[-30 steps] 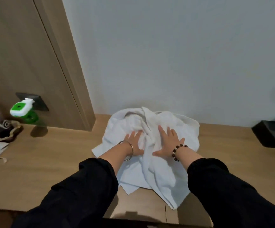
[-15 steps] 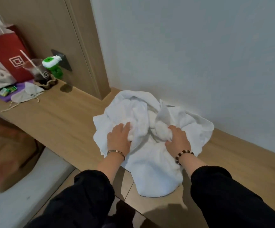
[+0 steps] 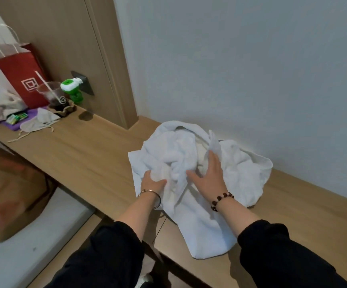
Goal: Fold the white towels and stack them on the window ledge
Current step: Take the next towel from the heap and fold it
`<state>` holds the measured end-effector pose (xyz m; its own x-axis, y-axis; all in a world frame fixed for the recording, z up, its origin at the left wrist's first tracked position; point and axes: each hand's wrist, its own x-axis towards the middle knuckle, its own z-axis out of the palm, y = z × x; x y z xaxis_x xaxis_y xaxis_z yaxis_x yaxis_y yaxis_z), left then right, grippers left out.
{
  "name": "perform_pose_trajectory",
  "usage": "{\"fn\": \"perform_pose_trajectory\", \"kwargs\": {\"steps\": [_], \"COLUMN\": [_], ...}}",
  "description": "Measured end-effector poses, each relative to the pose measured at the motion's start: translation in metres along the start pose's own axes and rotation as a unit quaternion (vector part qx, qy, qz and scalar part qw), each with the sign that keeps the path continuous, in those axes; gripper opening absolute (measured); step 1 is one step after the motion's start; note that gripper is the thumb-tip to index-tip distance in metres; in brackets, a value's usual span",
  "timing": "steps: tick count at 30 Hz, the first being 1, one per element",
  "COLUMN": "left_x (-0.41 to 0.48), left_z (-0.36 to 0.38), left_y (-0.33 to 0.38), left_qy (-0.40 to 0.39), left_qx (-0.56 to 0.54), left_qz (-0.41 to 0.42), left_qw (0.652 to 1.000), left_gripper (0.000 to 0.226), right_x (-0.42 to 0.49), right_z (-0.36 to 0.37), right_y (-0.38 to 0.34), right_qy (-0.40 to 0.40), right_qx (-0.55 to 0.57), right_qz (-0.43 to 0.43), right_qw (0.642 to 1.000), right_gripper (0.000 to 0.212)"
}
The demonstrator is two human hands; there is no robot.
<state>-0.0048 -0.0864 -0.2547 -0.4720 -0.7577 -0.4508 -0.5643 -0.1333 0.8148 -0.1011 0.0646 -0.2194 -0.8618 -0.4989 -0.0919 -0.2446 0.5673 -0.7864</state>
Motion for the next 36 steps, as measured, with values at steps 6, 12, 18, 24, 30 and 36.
{"fn": "perform_pose_trajectory", "kwargs": {"steps": [6, 12, 18, 24, 30, 36], "left_x": [0.014, 0.047, 0.085, 0.094, 0.080, 0.033], "left_z": [-0.034, -0.093, -0.149, -0.157, -0.113, -0.016], "left_y": [0.022, 0.076, 0.116, 0.127, 0.108, 0.090], "left_qy": [-0.048, 0.001, 0.073, 0.192, 0.084, -0.151], "left_qx": [0.045, 0.021, 0.243, 0.089, 0.416, 0.495], "left_qz": [0.109, 0.153, 0.179, 0.079, 0.260, 0.349], "left_qw": [0.992, 0.988, 0.951, 0.974, 0.867, 0.781], "left_gripper": [0.016, 0.021, 0.030, 0.035, 0.079, 0.072], "right_x": [0.005, 0.022, 0.044, 0.054, 0.046, 0.007], "right_z": [0.032, 0.002, -0.023, -0.044, -0.039, -0.011], "right_y": [-0.015, -0.033, -0.047, -0.035, -0.014, 0.008], "right_qy": [-0.058, -0.001, -0.037, -0.011, -0.097, -0.353], "right_qx": [-0.306, -0.430, -0.582, -0.551, -0.319, -0.160], "right_qz": [0.045, 0.032, 0.094, 0.135, 0.138, 0.142], "right_qw": [0.949, 0.902, 0.807, 0.823, 0.933, 0.911], "right_gripper": [0.087, 0.043, 0.025, 0.024, 0.112, 0.069]}}
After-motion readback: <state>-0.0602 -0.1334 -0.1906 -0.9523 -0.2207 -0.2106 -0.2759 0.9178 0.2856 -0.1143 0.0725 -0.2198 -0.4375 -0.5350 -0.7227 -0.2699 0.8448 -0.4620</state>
